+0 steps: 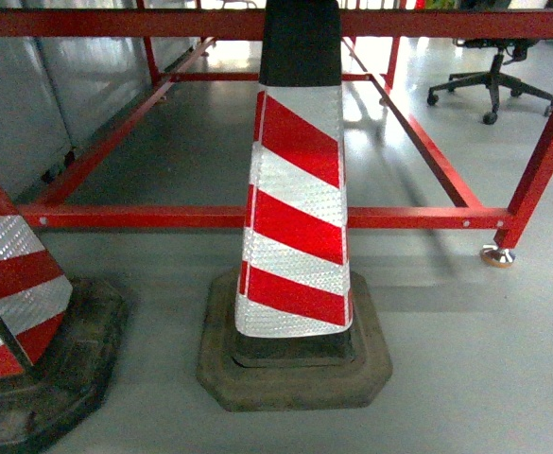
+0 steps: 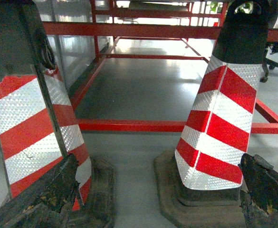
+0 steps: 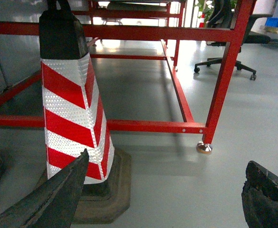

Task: Sort blue parts and orange caps into right shelf containers

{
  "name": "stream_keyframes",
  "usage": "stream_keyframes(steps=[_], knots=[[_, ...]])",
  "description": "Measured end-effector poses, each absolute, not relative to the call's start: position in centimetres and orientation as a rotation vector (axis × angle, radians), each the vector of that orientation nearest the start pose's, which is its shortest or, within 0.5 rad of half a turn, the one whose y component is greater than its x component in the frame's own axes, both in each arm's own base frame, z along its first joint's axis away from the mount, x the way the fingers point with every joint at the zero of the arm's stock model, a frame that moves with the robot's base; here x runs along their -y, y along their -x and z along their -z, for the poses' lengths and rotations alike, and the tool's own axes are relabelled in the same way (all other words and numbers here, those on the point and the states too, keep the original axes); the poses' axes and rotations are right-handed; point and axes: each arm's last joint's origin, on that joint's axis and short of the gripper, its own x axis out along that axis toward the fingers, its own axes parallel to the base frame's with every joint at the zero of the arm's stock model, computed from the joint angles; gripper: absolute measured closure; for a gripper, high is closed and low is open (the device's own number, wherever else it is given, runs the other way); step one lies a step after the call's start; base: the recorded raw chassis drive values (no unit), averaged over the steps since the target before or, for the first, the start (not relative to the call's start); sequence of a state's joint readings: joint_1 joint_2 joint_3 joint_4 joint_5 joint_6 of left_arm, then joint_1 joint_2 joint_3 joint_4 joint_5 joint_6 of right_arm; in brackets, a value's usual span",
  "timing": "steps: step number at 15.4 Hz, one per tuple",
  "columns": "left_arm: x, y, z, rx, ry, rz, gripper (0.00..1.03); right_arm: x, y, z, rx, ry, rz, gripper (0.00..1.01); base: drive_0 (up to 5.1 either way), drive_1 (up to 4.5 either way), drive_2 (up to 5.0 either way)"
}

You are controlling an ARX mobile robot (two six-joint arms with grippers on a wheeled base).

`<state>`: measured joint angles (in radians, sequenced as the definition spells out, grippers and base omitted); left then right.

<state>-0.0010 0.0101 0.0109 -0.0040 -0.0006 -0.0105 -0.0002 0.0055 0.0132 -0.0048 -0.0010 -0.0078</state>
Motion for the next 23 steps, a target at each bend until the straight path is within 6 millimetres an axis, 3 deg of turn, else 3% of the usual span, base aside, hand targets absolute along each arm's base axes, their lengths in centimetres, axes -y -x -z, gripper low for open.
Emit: stream_keyframes(steps=[23], knots=[[0.01,-9.77,-16.6,-0.004,0.01,0.0,0.05,0.0,-9.72,-16.7,0.001,0.007,0.0,0.03,0.0,0.0,0.0]])
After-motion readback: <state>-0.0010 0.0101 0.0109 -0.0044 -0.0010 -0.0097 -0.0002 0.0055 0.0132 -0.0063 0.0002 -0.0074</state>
